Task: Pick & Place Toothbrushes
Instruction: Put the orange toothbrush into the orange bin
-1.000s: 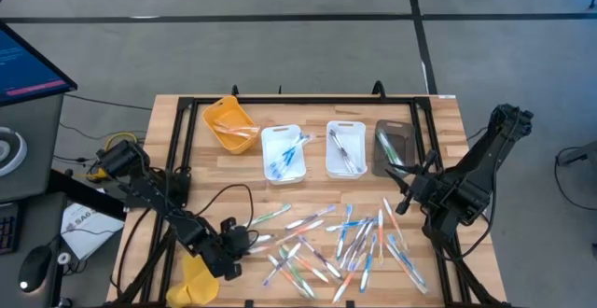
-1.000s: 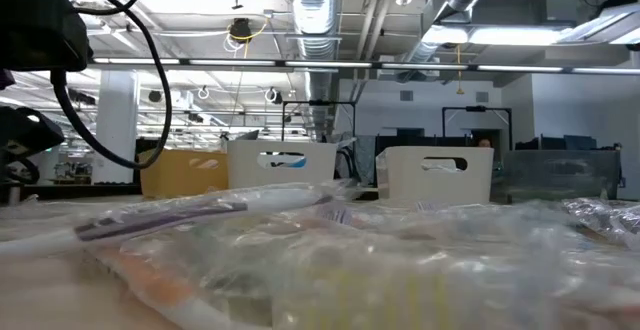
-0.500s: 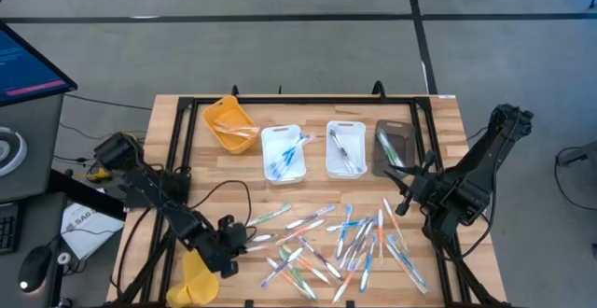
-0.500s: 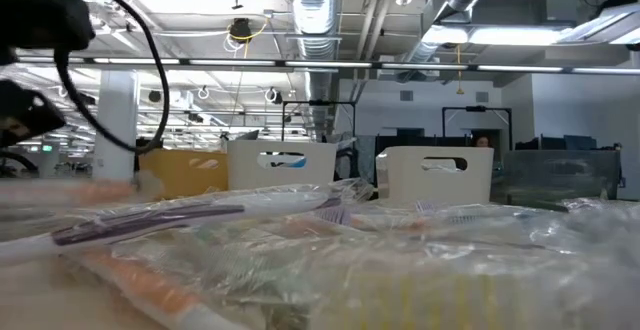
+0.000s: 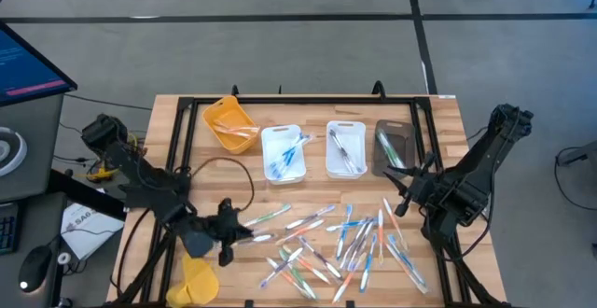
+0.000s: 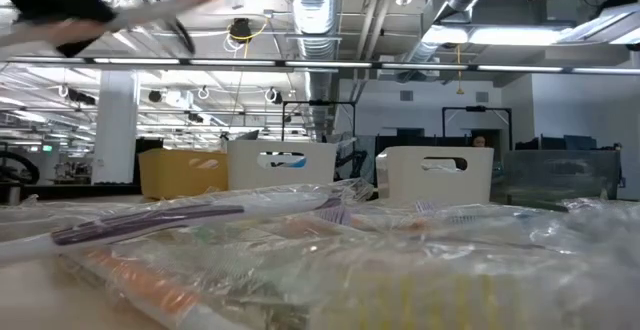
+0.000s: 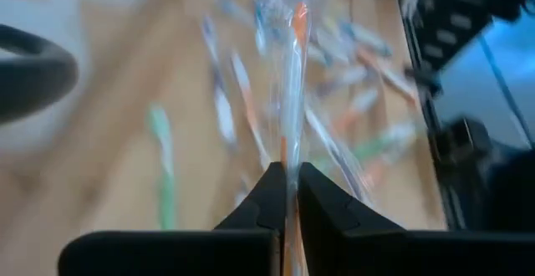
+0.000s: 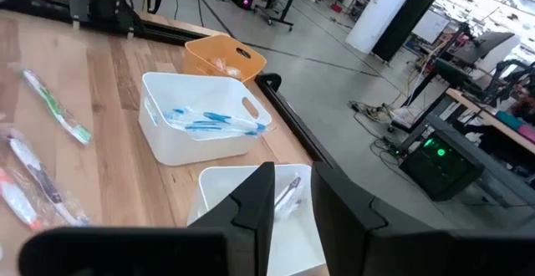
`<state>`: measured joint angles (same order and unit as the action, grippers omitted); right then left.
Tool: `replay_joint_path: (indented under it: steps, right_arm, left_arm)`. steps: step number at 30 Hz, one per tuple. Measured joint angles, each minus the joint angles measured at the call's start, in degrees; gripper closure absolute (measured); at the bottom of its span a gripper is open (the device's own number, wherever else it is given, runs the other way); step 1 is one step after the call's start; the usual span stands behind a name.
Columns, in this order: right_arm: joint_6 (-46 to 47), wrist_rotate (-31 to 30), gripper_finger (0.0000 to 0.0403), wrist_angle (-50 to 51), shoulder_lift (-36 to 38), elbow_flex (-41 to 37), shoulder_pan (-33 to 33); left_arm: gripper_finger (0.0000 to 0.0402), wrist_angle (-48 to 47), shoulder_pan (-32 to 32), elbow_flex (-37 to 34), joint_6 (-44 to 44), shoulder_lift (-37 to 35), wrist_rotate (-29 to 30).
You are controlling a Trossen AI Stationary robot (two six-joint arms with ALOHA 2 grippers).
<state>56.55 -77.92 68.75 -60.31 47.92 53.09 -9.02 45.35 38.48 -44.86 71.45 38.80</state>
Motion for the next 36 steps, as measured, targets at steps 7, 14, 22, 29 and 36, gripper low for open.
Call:
replay_joint_path:
  steps: [7,14,22,29,36]
  right_arm:
    - [0.0,-0.01,0.0328,-1.98,0.01,0.0,-0.01]
    - [-0.02,0.01,0.0328,-3.9,-0.01,0.0,0.01]
    - [-0.08,3.14,0.0328,-5.54,-0.03,0.0,0.01]
    - [-0.02,3.33,0.0328,-9.12,-2.47,0.0,-0.01]
    - [-0.13,3.36,0.0328,-10.55,-8.65,0.0,0.0]
  left_arm:
    - [0.0395,0.39,-4.15,0.0,17.79,-9.04,5.75]
    - [0.0394,0.66,-13.24,0.07,37.54,-18.81,7.22]
    - [0.0394,0.47,-22.65,0.09,55.2,-26.33,2.68]
    - [0.0394,-6.2,-32.25,0.11,59.28,-27.2,-4.02]
    - [0.0394,-13.4,-43.76,0.11,64.46,-27.2,-15.51]
